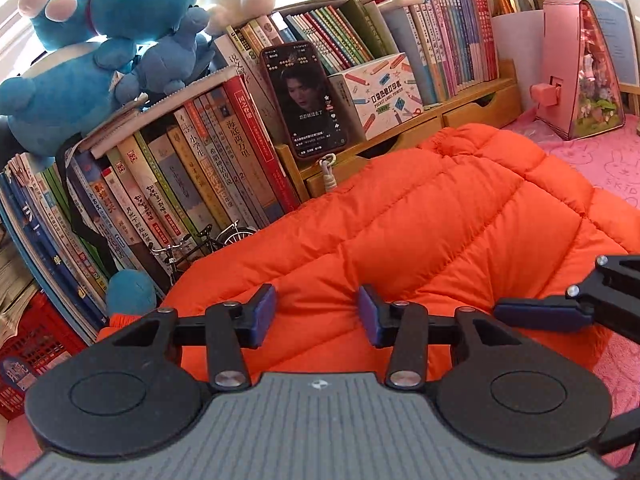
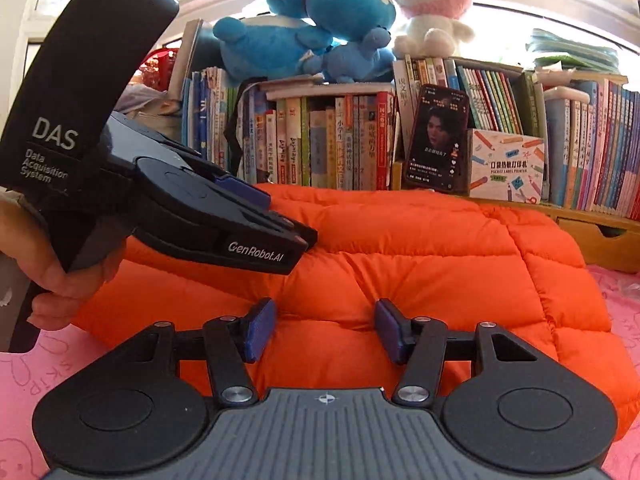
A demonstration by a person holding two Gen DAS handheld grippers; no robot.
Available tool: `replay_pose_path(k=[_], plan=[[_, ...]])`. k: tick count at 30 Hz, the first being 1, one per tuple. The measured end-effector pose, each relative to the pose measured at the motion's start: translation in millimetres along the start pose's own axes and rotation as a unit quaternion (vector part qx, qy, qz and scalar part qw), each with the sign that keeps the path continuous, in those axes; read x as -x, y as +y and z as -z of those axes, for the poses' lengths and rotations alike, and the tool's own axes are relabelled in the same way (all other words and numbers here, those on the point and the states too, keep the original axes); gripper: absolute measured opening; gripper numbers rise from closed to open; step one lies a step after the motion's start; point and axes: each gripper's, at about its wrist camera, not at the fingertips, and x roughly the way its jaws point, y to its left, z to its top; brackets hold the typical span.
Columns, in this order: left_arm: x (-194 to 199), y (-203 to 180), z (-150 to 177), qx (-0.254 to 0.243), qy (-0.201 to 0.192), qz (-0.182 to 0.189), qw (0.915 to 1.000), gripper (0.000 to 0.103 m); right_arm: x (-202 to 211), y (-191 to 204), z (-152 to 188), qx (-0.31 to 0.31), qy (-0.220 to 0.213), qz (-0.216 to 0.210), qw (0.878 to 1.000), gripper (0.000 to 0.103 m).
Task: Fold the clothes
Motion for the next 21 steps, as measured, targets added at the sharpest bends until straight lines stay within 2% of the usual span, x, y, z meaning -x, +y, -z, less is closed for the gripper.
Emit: replay_pose_path(k=[4,7,10,12,14,16,21], plan=[[-27,9,-18,0.031,0.022,0.008,0.9992,0.044,-6,-6,3,-0.021,0.017,-0.01,1.0,0.058],[-50,13,-31,0.039,0.038,-0.01,0.9985,0.044,-7,-8,3,-0.024,0.023,-0.013,0.999,0.06],[-76,20,-38,0.054,0.061,-0.019,0.9965,0.044,-6,-9,3,-0.022,0.023,-0.024,0.999,0.072],[-89,21,-40,0.058,0.074,-0.019,0.9954,0.044,-3,-9,3,-0.021,0.017,-0.032,0.999,0.086],[-99,21,-41,0.053,0.082,-0.02,0.995,0.044,5,-9,2,-0.027,0.007,-0.037,0.999,0.091],[-105,22,-42,0.051,0.087,-0.017,0.9948,0.044,13,-11,-2,-0.026,-0.011,-0.035,0.999,0.092],[-115,30,-36,0.073,0.09,0.002,0.9933,0.044,19,-22,-22,-0.012,-0.067,0.036,0.997,0.092]])
